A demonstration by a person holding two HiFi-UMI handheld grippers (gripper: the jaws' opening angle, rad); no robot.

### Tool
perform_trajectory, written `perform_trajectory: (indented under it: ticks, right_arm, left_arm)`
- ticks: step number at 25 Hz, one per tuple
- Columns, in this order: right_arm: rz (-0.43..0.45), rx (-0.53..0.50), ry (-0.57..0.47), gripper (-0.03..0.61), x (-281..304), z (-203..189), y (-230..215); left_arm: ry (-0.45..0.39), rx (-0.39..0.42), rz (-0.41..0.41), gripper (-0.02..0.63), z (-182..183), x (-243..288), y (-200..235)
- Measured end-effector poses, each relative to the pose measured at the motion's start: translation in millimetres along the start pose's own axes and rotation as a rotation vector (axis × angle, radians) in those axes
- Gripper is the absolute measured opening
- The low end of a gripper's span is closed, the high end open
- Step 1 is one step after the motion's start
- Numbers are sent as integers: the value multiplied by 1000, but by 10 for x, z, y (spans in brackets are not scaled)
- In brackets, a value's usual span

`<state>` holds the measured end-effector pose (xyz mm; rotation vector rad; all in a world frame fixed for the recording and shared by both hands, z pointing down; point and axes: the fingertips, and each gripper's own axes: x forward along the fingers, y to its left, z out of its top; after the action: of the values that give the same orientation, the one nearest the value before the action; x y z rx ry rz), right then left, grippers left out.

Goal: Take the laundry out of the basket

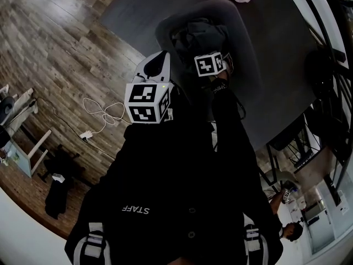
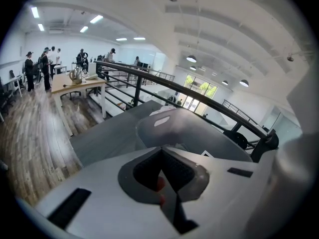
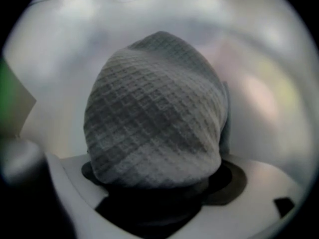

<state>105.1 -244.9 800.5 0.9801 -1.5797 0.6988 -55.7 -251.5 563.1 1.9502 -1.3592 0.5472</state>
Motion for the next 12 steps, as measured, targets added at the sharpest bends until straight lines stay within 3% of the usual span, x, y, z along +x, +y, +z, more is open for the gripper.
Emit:
perform_trajectory:
  ticks: [4, 6, 12]
  right_arm:
    - [-6, 32, -8, 389, -143, 4, -11]
    - [9, 63, -14, 339, -223, 15, -25]
    - [83, 161, -85, 314, -680, 177, -34]
  left_arm:
    - [-19, -6, 0, 0, -4, -92, -20]
    - [-34, -8, 1, 0, 14, -154, -28]
    - [-90, -13, 16, 0, 113, -380, 25]
